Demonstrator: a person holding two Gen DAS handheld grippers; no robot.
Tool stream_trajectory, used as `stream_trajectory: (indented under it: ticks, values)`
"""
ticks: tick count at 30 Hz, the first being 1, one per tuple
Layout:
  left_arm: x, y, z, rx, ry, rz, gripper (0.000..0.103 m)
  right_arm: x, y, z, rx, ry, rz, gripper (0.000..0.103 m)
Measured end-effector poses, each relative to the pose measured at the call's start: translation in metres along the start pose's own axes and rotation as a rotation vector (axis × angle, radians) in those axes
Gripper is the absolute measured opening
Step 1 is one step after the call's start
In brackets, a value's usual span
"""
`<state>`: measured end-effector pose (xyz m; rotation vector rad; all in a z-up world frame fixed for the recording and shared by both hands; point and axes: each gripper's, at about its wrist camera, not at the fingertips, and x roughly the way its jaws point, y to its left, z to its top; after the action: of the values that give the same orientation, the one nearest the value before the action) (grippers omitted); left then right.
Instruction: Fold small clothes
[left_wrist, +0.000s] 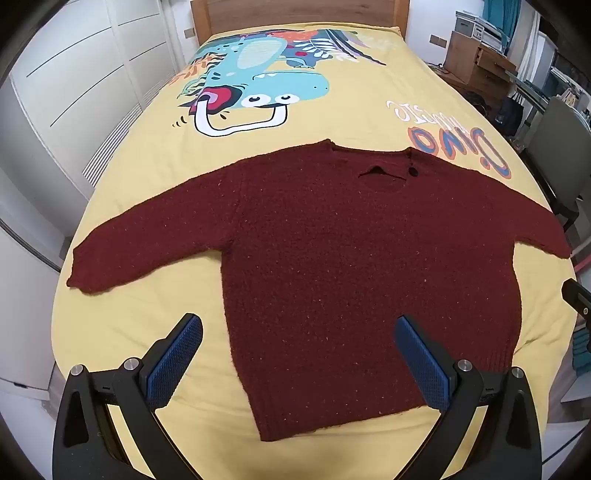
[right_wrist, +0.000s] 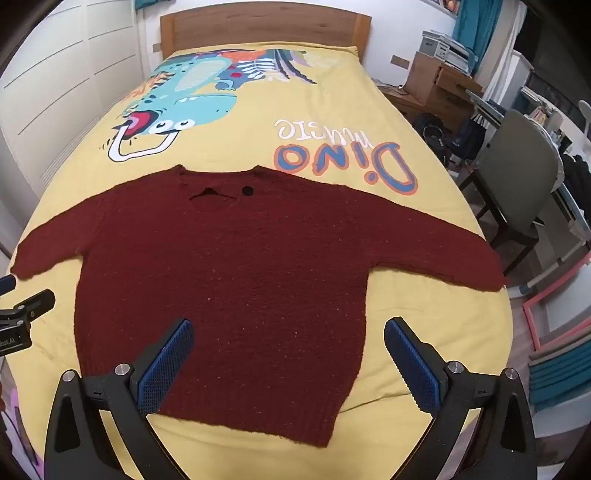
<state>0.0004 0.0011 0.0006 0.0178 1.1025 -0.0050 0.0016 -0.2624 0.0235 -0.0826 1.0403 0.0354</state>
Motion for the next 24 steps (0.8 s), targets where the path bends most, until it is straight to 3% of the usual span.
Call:
stream_trajectory:
  ticks: [1,8,19,24]
  values:
    - [-0.001,-0.002,0.000,0.015,-0.007,0.028,0.102,0.000,0.000,0.000,0.000,0.006,0.000,0.102]
    - [-0.004,-0.005,0.000,0.000,-0.013,0.040,0.102,0.001,0.001,0.000,-0.007,0.004,0.000,0.102]
    - [0.000,0.008,-0.005,-0.017,-0.002,0.004,0.102,0.000,0.003,-0.001,-0.018,0.009,-0.012,0.102]
    - [0.001,0.010,-0.005,-0.022,0.000,0.021,0.102,0.000,0.002,-0.001,-0.024,0.012,-0.018,0.102]
